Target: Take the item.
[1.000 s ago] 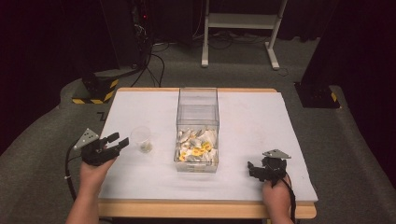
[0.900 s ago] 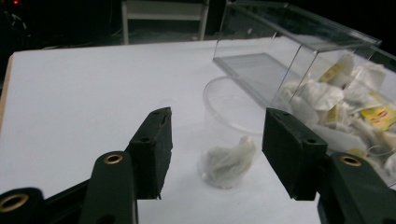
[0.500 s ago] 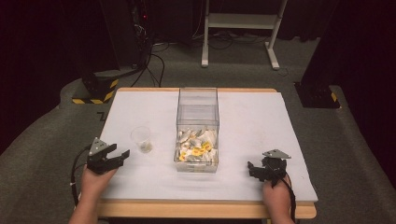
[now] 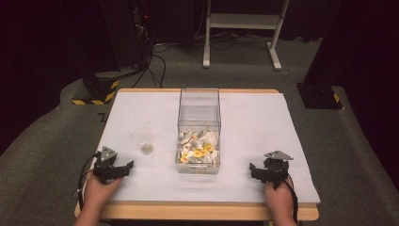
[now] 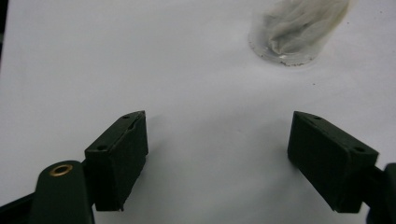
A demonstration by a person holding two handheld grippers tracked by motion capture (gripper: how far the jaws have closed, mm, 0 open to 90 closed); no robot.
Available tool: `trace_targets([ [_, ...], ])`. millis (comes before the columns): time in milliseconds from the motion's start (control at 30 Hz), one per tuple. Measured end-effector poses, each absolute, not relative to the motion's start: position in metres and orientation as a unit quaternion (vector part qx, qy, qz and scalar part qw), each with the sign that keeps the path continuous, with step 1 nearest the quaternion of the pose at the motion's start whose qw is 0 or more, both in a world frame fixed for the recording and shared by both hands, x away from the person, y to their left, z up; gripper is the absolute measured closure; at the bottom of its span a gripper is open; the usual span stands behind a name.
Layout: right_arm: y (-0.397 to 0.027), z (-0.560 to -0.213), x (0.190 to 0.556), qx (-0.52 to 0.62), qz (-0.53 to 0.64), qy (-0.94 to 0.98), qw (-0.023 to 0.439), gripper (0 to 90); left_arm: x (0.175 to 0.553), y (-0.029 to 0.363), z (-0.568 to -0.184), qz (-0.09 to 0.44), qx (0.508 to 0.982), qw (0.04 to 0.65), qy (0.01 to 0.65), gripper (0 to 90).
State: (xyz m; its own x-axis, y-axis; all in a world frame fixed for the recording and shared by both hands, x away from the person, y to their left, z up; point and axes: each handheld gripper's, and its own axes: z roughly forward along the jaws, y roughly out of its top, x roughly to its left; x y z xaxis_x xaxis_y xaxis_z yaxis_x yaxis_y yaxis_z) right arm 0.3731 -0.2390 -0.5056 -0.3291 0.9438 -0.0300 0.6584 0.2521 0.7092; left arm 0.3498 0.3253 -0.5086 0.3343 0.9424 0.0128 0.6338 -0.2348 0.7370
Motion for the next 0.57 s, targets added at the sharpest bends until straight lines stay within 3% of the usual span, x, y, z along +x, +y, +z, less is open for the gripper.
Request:
trace_targets([
  [567, -0.2393, -0.5052, 0.373, 0.53, 0.305, 0.756, 0.233, 10.7, 0.3493, 0.3247, -0.5087, 0.238, 0.747, 0.324, 0.529, 18.8],
])
